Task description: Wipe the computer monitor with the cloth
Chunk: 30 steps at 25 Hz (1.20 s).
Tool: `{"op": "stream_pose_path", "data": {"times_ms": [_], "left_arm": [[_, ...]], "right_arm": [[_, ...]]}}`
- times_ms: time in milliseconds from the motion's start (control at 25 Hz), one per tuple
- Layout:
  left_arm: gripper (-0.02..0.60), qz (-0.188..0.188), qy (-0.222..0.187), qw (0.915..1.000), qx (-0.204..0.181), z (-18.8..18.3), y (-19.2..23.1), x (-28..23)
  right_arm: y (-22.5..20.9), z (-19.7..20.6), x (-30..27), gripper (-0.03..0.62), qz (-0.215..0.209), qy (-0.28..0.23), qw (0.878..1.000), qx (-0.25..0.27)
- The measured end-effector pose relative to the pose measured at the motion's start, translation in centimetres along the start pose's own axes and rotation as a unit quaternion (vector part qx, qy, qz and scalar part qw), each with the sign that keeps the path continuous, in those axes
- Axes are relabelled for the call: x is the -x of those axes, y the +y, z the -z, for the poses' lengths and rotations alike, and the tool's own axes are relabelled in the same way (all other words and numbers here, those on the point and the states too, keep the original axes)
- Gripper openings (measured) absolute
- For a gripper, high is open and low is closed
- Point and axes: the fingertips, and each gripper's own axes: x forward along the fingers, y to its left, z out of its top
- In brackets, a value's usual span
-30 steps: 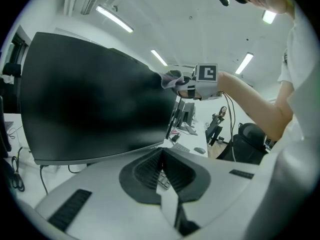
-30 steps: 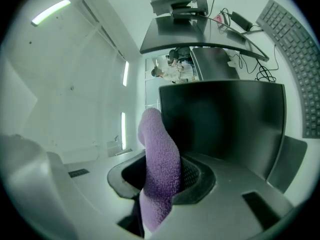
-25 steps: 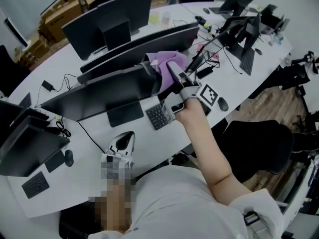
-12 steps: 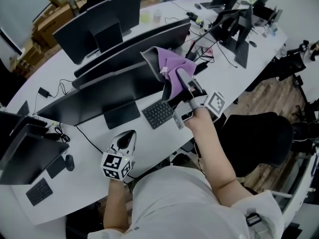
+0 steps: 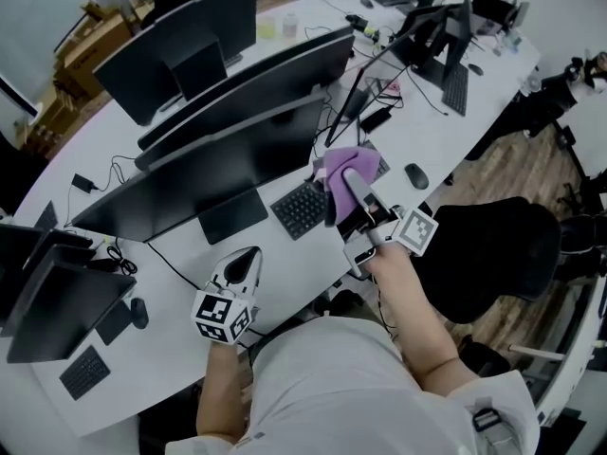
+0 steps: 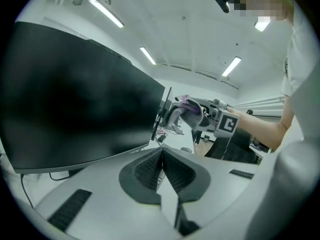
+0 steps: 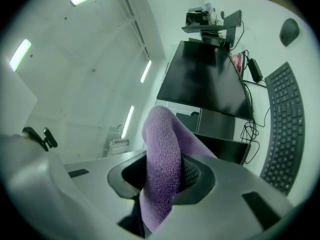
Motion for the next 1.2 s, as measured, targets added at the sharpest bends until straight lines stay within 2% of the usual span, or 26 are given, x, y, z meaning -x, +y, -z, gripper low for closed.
{"op": "stream_pose_path", "data": {"times_ms": [280,440,680,800,960,1200], "left_arm": [[0.003,0.018,-0.017,0.9997,-0.002,-0.7,-0.5,0.6],[0.003,0.023,-0.028,0.9993,0.001,-1.1,-0.4,1.0],[0.003,0.031,-0.036,0.9989,0.004,-1.3,-0.1,1.4],[0.003,0.033,-0.036,0.9988,0.004,-1.3,0.0,1.7],[0.003,0.034,-0.033,0.9989,0.001,-1.1,0.0,1.9],[0.003,0.035,-0.035,0.9988,-0.003,-1.2,-0.3,2.2]], "right_arm": [[-0.7,3.8,3.5,0.102,0.025,0.053,0.994,0.091],[-1.7,6.4,5.0,0.103,0.056,0.091,0.982,0.158],[-3.0,9.1,6.8,0.103,0.086,0.129,0.965,0.210],[-3.1,10.2,7.4,0.103,0.091,0.149,0.954,0.243],[-3.2,11.3,7.8,0.103,0.098,0.179,0.931,0.302],[-3.1,11.9,8.4,0.104,0.104,0.201,0.907,0.356]]}}
